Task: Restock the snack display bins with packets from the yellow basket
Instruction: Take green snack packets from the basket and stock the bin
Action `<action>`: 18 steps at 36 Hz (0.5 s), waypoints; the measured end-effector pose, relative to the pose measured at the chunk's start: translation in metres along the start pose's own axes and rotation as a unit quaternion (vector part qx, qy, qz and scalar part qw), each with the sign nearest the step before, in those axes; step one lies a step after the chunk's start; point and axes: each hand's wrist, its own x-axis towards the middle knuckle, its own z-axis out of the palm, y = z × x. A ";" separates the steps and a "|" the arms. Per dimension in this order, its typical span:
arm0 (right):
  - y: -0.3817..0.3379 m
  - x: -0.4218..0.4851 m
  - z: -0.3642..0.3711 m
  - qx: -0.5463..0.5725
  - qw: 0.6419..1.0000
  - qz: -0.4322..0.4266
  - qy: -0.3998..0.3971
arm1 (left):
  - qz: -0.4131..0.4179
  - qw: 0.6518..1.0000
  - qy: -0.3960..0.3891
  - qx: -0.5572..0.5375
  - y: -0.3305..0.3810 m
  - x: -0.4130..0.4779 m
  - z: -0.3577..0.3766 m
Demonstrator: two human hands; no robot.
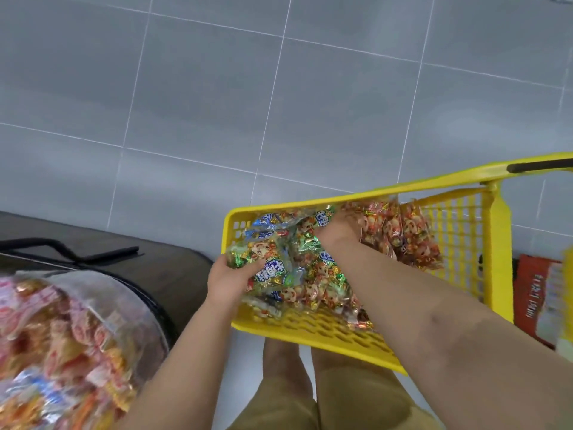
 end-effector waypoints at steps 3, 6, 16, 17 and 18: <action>-0.006 0.005 0.008 -0.019 0.999 0.013 -0.022 | -0.021 0.996 -0.032 -0.075 -0.001 -0.005 -0.015; -0.011 0.010 0.011 0.027 0.998 0.052 -0.036 | -0.013 0.990 -0.043 -0.132 -0.002 -0.010 -0.028; 0.028 -0.029 -0.017 0.199 0.979 0.006 -0.045 | 0.004 0.979 -0.079 -0.189 0.001 -0.018 -0.042; 0.035 -0.037 -0.023 0.219 0.974 0.008 -0.050 | -0.001 0.980 -0.084 -0.181 0.003 -0.019 -0.040; 0.043 -0.045 -0.029 0.247 0.967 0.014 -0.063 | -0.003 0.981 -0.091 -0.173 0.005 -0.020 -0.037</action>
